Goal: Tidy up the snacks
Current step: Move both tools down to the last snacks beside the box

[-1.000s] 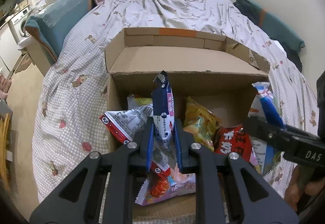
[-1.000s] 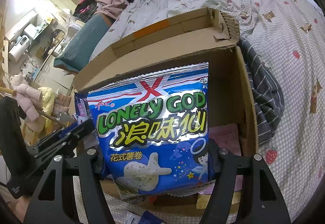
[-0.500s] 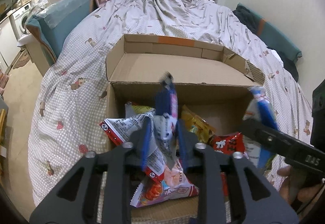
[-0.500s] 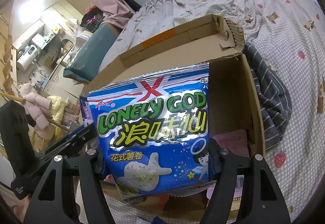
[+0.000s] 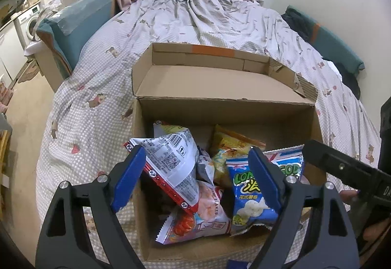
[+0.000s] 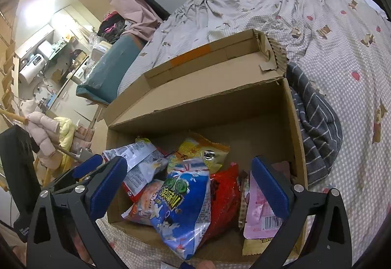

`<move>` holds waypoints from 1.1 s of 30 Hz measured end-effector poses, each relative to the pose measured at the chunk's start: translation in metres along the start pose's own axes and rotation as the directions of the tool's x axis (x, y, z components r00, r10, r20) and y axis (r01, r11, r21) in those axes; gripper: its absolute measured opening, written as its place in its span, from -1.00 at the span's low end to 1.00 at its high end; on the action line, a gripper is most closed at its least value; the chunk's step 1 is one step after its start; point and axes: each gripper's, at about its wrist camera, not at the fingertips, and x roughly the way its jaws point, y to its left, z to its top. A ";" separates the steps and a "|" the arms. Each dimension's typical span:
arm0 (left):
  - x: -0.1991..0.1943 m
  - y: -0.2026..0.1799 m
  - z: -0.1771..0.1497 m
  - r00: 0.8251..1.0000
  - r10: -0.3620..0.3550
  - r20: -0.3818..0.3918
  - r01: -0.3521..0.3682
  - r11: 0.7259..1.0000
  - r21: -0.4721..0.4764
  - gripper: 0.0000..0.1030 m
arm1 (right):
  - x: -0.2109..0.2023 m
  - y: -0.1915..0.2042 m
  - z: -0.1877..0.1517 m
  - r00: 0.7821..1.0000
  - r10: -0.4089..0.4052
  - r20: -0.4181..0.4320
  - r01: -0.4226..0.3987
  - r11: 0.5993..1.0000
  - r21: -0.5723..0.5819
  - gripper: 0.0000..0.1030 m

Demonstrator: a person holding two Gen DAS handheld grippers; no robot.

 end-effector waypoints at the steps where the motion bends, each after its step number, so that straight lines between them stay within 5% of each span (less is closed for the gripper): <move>1: -0.001 0.001 0.000 1.000 0.002 0.003 -0.002 1.000 -0.001 0.62 | 0.000 0.001 0.000 1.000 -0.001 0.000 0.001 1.000 -0.004 1.00; 22: -0.053 0.018 -0.030 1.000 -0.003 0.031 0.005 0.999 -0.043 0.62 | -0.051 0.017 -0.033 1.000 -0.018 0.002 0.018 1.000 -0.023 1.00; 25: -0.060 0.020 -0.039 1.000 -0.016 0.019 0.017 0.998 -0.059 0.77 | -0.057 0.018 -0.046 1.000 -0.024 -0.009 0.023 0.999 -0.025 1.00; 33: -0.084 0.003 -0.062 0.999 -0.012 0.039 0.010 0.999 0.036 0.80 | -0.073 0.017 -0.077 0.999 -0.045 -0.026 0.045 0.999 0.002 1.00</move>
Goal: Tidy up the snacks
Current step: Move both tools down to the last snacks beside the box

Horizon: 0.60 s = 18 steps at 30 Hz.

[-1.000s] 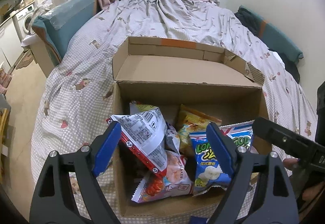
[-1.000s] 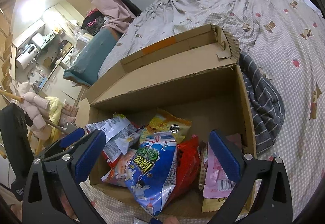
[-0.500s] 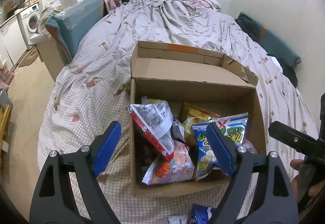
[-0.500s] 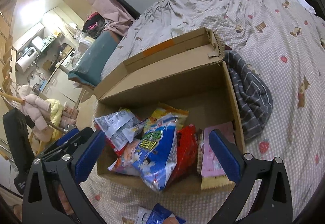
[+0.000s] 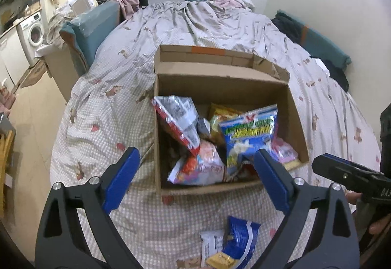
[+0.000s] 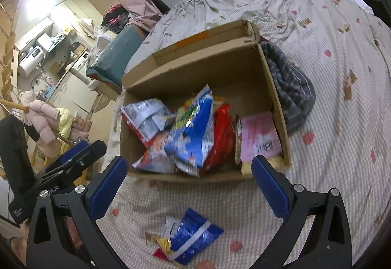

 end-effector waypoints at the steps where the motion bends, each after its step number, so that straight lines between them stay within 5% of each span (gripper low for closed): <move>1: -0.001 -0.001 -0.003 1.000 0.001 -0.010 -0.001 1.000 0.002 0.80 | -0.002 -0.002 -0.004 1.000 -0.005 -0.003 0.005 1.000 0.004 1.00; 11: 0.005 -0.001 -0.046 0.989 0.018 -0.148 -0.022 0.999 -0.024 0.80 | -0.012 -0.019 -0.043 0.995 -0.077 -0.066 0.082 0.994 0.068 1.00; 18: 0.038 -0.006 -0.086 0.943 -0.006 -0.334 -0.016 0.998 -0.062 0.77 | -0.003 -0.039 -0.060 0.987 -0.097 -0.129 0.115 0.984 0.138 1.00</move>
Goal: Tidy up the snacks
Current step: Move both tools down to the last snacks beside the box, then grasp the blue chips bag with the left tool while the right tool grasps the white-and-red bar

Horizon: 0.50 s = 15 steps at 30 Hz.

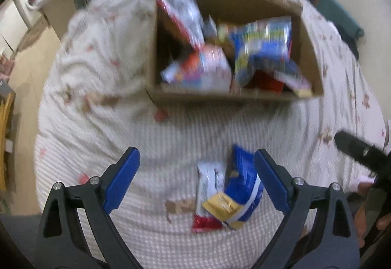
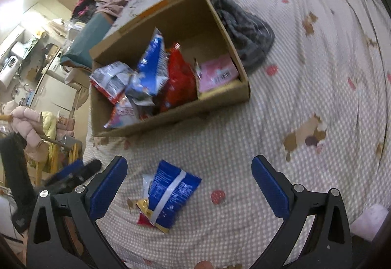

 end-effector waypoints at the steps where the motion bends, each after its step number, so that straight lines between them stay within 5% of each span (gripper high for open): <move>1: 0.008 -0.003 -0.004 0.999 -0.002 -0.037 0.003 1.000 0.010 0.74 | 0.001 -0.002 -0.001 1.000 -0.003 -0.005 0.003 1.000 0.005 1.00; 4: 0.028 -0.014 -0.017 0.991 -0.016 -0.131 0.022 0.999 0.045 0.70 | 0.005 -0.006 -0.001 1.000 -0.014 -0.020 0.014 1.000 0.018 1.00; 8: 0.032 -0.037 -0.026 0.990 -0.061 -0.127 0.076 0.990 0.119 0.70 | 0.006 -0.009 -0.001 0.999 -0.027 -0.025 0.028 0.999 0.025 1.00; 15: 0.051 -0.091 -0.050 0.992 0.084 -0.092 -0.042 0.921 0.388 0.70 | 0.005 -0.018 0.000 0.998 -0.048 -0.029 0.049 0.998 0.049 1.00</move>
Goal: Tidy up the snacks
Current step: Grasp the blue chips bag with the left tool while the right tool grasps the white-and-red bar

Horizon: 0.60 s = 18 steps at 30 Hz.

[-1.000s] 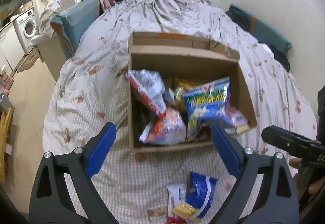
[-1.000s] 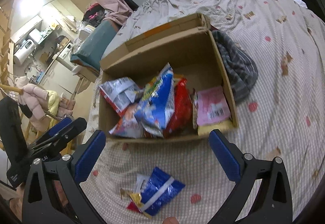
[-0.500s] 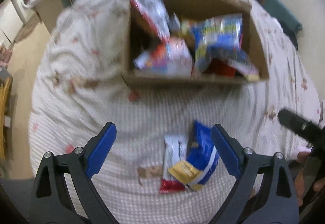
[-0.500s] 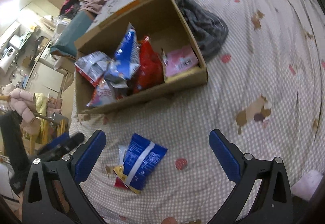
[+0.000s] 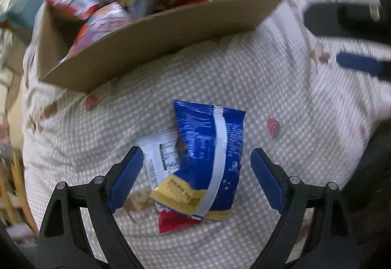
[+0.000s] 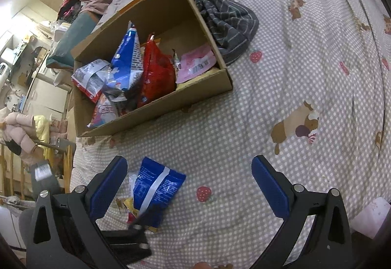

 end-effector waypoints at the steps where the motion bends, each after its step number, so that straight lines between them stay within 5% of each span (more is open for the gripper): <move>1: 0.003 -0.005 -0.001 1.000 0.003 -0.009 -0.003 1.000 0.021 0.70 | 0.000 -0.001 0.000 1.000 -0.003 0.000 0.003 1.000 0.002 1.00; 4: 0.015 -0.017 -0.006 0.999 0.010 -0.047 -0.007 0.997 0.071 0.41 | 0.000 -0.002 0.000 1.000 -0.008 -0.001 0.008 1.000 0.005 1.00; 5: 0.018 -0.021 -0.008 0.998 0.021 -0.058 -0.016 0.996 0.088 0.10 | 0.000 -0.002 0.000 1.000 -0.007 -0.002 0.007 1.000 0.006 1.00; 9: 0.007 -0.026 -0.009 0.999 0.018 -0.034 -0.015 0.995 0.095 -0.45 | 0.000 0.000 0.000 1.000 -0.005 -0.006 0.005 1.000 -0.003 1.00; 16: -0.046 0.013 -0.011 0.998 -0.053 0.044 0.057 0.994 -0.093 -0.48 | 0.004 0.011 0.001 1.000 0.000 -0.009 0.000 1.000 -0.017 1.00; 18: -0.059 0.031 -0.016 0.997 -0.025 0.071 0.036 0.988 -0.152 -0.48 | 0.010 0.018 0.000 1.000 0.005 -0.019 -0.006 1.000 -0.026 1.00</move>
